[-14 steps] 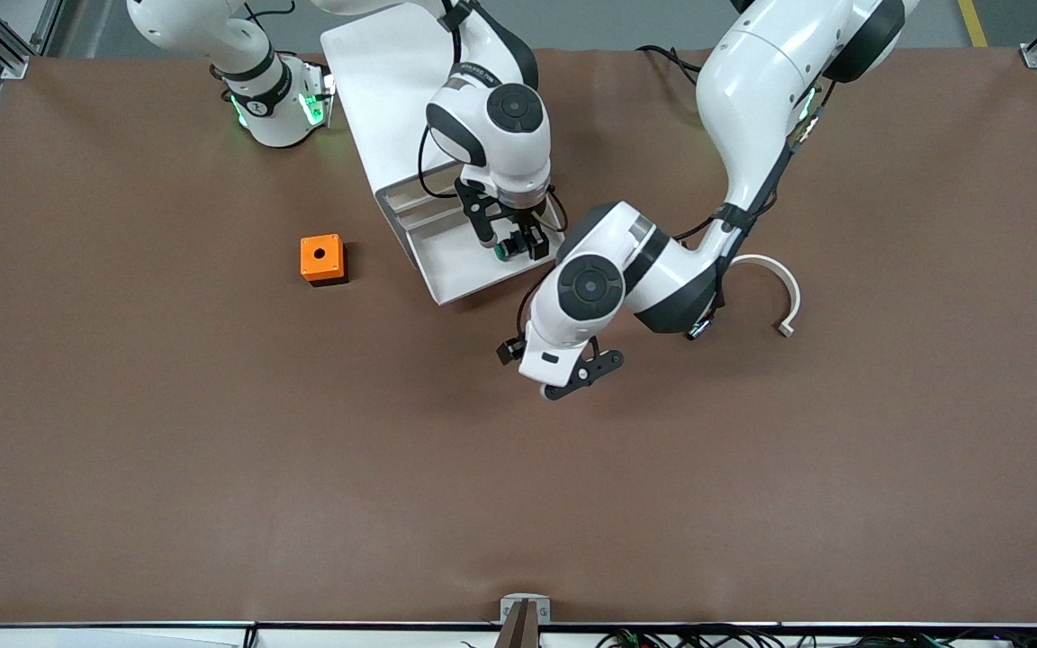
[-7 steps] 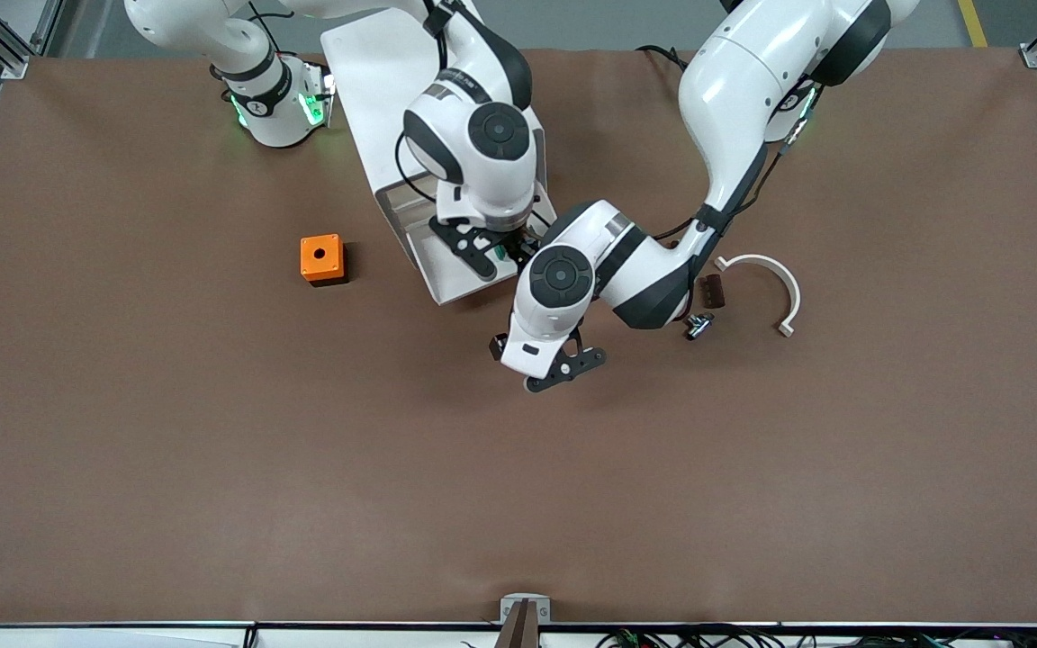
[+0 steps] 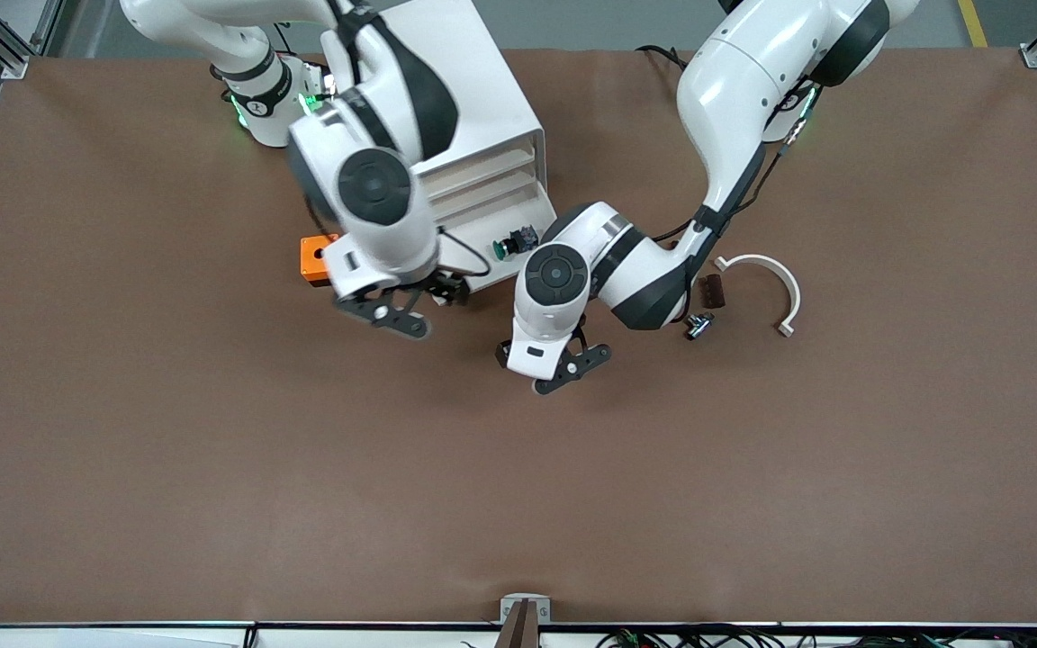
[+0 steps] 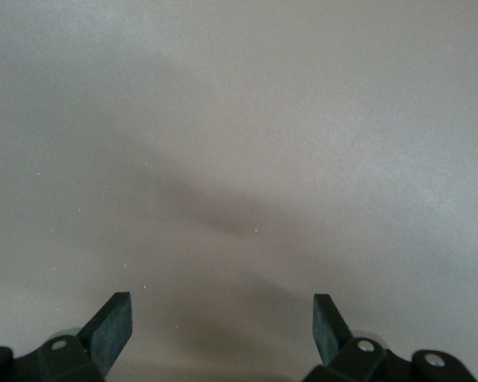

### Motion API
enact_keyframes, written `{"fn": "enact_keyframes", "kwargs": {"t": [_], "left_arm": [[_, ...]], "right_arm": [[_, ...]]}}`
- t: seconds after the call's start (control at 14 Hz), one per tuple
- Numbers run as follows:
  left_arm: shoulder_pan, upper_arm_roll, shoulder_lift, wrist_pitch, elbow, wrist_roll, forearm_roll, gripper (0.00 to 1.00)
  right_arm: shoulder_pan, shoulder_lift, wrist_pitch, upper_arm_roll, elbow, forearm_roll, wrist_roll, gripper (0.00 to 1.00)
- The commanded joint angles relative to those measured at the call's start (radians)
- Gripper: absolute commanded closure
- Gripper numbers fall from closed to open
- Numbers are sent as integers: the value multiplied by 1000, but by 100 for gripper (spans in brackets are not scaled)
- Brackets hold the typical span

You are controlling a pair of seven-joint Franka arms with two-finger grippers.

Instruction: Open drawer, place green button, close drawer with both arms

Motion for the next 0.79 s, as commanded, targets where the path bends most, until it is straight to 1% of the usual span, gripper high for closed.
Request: {"fn": "enact_keyframes", "kwargs": {"t": [0.0,0.14,0.29,0.43,0.57,0.72], "left_arm": [[-29,9,-2,14,-5,-34,32,0],[-46,9,-1,15,-12,-20,58,0],[-56,6,-1,12,-28,-17,52,0],[-67,4,-5,12,-53,-20,52,0],[-85,1,-3,12,-58,-18,52,0],[-102,1,-1,12,-65,-18,50,0]], "right_arm": [[-122,-52,-59,18,0,2,-226,0],[-197,-87,-106,15,3,-6,-360,0],[-286,-124,-168,16,4,-8,-495,0],[-368,-150,-186,16,3,-21,-621,0],[-432,-167,-208,15,4,-24,-690,0],[-478,-174,-209,15,11,-24,-704,0]]}}
